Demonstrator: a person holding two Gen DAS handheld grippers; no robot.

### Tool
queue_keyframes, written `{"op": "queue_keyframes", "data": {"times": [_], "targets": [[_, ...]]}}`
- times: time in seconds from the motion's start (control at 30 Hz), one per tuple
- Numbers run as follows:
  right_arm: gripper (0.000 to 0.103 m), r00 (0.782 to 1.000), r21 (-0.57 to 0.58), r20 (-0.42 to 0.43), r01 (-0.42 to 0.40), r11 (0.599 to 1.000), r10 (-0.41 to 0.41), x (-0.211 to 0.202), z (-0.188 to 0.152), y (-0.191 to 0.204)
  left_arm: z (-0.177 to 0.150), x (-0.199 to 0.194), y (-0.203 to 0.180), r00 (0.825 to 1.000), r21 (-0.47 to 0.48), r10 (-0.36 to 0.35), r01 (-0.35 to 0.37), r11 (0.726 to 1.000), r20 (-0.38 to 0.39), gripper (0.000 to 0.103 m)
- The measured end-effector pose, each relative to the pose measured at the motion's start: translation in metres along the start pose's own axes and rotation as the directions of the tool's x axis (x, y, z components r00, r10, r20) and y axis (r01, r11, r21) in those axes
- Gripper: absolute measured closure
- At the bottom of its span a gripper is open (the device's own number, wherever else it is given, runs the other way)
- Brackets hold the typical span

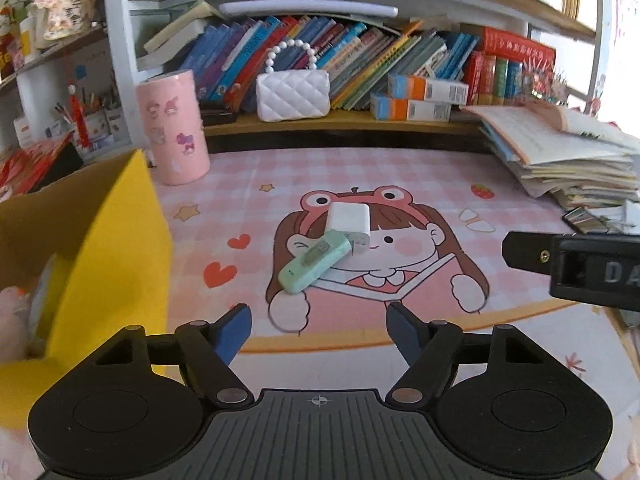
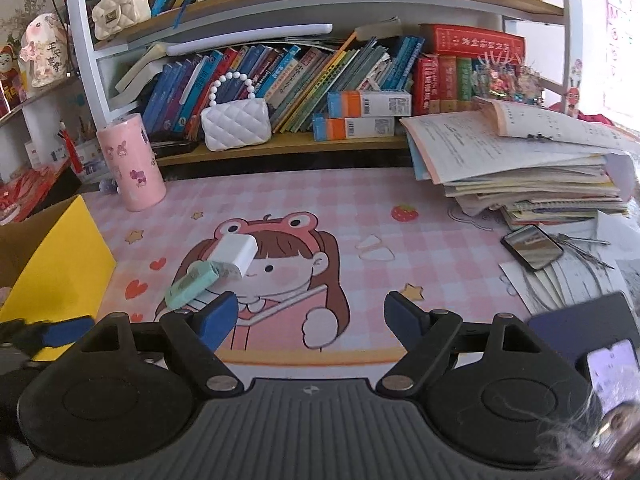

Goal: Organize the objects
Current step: 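Withdraw both tools from the box toward the mint-green item, then grasp the mint-green bottle with the left tool while the right tool grasps the white power adapter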

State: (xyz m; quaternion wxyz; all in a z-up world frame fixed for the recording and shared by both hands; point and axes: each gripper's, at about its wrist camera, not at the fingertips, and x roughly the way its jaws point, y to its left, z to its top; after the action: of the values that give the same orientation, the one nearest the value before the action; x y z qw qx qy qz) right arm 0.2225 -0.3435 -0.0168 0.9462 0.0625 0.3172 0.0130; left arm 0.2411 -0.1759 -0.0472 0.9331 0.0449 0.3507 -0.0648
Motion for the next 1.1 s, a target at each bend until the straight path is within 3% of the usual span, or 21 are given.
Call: {"op": "queue_keyframes", "data": {"times": [0.23,0.57,0.7,0.8,0.87,0.93,1.1], "targets": [[0.023,0.999,-0.009,0.011,-0.035,0.999,0.035,0.013,0.012,-0.006,0.016,0.039,-0.013,0.998,0.017,0.065,-0.065,0.998,0.0,0.033],[0.023,1.0,0.026,0.006,-0.025,0.999,0.025,0.017,0.016,-0.03,0.031,0.096,-0.024,0.992,0.097,0.117,-0.112,0.989,-0.042,0.035],[0.023,1.0,0.039,0.003,-0.011,0.999,0.01,0.015,0.015,-0.039,0.031,0.106,-0.02,0.99,0.097,0.131,-0.125,0.987,-0.056,0.04],[0.023,1.0,0.046,-0.001,-0.006,0.999,0.006,0.017,0.014,-0.043,0.03,0.106,-0.019,0.993,0.107,0.11,-0.105,0.989,-0.044,0.055],[0.023,1.0,0.05,-0.005,-0.009,0.999,0.009,0.018,0.014,-0.042,0.029,0.104,-0.018,0.993,0.106,0.108,-0.103,0.989,-0.045,0.073],[0.023,1.0,0.048,-0.005,-0.018,0.999,0.018,0.02,0.015,-0.04,0.027,0.102,-0.01,0.994,0.077,0.092,-0.088,0.993,-0.054,0.08],[0.023,0.999,0.034,-0.008,-0.05,0.998,0.051,0.028,0.017,-0.029,0.022,0.08,0.008,0.996,0.018,0.074,-0.073,0.997,-0.052,0.08]]}}
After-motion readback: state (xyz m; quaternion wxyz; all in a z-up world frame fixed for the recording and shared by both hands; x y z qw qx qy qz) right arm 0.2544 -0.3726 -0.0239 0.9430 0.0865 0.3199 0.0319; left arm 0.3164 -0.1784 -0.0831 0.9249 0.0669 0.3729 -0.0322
